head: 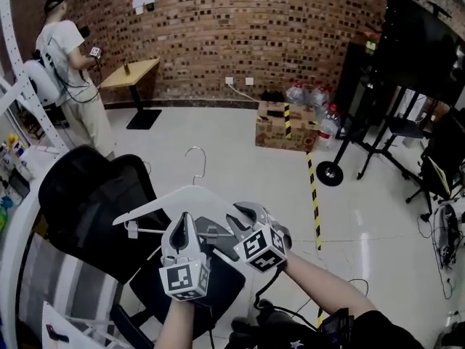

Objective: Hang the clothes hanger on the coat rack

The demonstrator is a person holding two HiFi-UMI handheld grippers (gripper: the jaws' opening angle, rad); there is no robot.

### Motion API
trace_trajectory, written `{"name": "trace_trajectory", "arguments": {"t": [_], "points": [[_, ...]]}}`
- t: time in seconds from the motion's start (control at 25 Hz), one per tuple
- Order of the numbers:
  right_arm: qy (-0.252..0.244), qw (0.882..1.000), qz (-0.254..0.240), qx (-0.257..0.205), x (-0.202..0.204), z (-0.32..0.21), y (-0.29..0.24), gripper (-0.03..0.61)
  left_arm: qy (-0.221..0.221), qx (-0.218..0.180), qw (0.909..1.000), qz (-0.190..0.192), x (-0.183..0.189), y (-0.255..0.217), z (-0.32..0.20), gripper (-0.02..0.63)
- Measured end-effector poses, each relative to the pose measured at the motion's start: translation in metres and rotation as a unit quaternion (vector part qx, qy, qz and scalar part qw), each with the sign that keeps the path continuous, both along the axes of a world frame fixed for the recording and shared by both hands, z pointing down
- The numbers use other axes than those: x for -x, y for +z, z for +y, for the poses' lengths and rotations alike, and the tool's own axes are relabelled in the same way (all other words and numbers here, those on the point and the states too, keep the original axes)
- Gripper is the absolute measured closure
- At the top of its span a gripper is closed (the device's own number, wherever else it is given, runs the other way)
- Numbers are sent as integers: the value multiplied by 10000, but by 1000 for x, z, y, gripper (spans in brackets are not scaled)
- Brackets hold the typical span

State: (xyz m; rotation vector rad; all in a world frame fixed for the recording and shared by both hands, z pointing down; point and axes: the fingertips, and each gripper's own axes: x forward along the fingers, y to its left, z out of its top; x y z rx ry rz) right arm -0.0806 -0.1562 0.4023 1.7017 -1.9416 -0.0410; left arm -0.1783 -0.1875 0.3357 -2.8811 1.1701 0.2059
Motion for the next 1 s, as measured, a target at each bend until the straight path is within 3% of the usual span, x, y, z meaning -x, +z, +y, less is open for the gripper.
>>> {"name": "trace_trajectory", "arguments": {"t": [0.24,0.4,0.56,0.72,1.0], "points": [[562,9978,282,-212,-77,40,-24,469,692,-79,9975,90,-80,-39,40,609],[871,9951,372,-290,-146,63,-30,469,1138,135,9934,104,-149,-29,53,609],[1132,9923,220,-457,-216,74,-35,469,1450,29,9893,138,-220,-42,72,609],[1340,9882,454,-590,-292,79,-50,469,1887,-140,9819,31,-299,-41,84,609],[1565,9801,960,-753,-398,95,-89,469,1930,-82,9809,225,-407,-70,81,609]]}}
